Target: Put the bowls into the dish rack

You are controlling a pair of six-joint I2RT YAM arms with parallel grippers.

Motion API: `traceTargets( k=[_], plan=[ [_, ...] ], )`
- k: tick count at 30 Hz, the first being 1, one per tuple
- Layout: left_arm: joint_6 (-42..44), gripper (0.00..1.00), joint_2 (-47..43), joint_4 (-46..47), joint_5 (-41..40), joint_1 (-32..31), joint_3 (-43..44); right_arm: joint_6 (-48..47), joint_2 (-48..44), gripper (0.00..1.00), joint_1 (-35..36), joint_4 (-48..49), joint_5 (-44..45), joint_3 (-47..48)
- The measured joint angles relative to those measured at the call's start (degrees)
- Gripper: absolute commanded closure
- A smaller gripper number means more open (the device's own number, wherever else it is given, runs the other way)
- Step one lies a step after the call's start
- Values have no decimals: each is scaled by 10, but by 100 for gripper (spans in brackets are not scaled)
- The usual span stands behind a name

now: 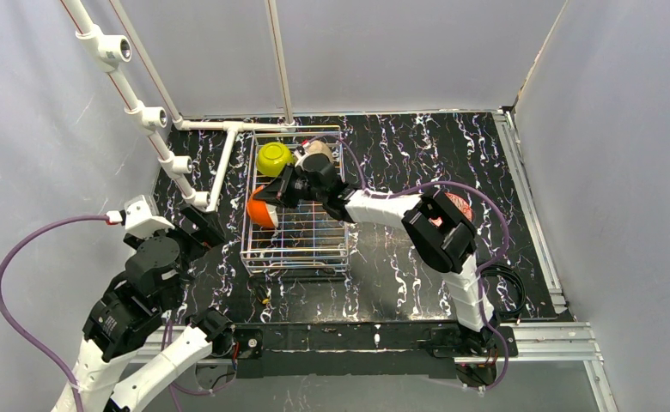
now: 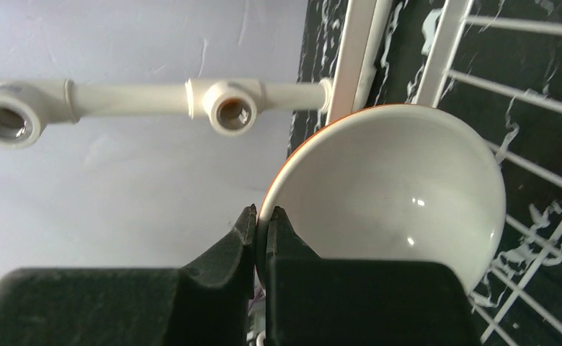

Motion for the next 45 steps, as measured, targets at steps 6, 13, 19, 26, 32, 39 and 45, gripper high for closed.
traceTargets(
  k=[6,13,19,26,32,39,45],
  plan=[
    [-3,2,0,-1,0,0,-6,43,-5,94,-7,64,-51,-43],
    [-4,2,0,-2,1,0,-6,13,-19,75,-18,22,-49,-43],
    [-6,2,0,-2,1,0,-6,2,-25,69,-21,34,-45,-78],
    [-10,2,0,-2,4,0,-7,17,-37,98,-32,91,-50,-122],
    [-14,2,3,-2,7,0,-7,25,-37,99,-34,107,-55,-124],
    [-17,2,13,-2,18,0,-9,66,-37,99,-35,186,-64,-156],
    [-26,2,41,-3,39,0,-19,122,-20,99,-37,264,-81,-168]
  ],
)
